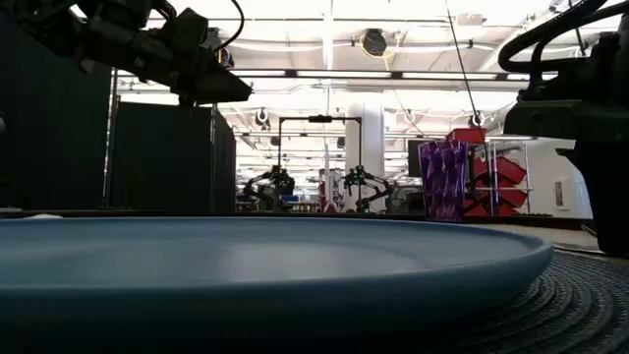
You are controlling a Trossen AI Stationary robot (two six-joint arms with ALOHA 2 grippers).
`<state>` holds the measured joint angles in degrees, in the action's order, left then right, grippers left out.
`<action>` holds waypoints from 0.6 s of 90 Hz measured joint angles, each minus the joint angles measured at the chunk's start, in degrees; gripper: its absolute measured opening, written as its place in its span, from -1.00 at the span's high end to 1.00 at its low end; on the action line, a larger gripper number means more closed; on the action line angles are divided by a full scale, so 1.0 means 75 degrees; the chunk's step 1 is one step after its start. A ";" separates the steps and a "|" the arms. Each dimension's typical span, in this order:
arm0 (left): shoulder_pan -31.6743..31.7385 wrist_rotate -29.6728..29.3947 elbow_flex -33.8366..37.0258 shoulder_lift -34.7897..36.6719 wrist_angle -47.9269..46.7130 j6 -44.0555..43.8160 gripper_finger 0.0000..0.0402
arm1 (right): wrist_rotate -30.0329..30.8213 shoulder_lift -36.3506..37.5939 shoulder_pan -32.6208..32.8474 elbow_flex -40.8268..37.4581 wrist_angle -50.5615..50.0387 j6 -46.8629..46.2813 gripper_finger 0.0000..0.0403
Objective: Set table place
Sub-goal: Adjust the knife
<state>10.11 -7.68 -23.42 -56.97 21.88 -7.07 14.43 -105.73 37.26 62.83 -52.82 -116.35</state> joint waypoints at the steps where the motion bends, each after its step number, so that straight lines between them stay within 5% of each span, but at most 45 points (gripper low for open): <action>1: 0.0000 0.0000 0.0000 0.0000 0.0001 0.0000 0.64 | 0.0004 0.0000 0.0000 0.0000 0.0000 0.0002 0.73; 54: 0.0000 0.0000 0.0000 0.0000 -0.0002 0.0000 0.64 | 0.0073 0.0186 -0.0024 0.0015 -0.0094 0.0246 0.21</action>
<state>10.11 -7.68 -23.42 -56.97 21.87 -7.07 14.98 -104.34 37.07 62.94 -53.52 -114.50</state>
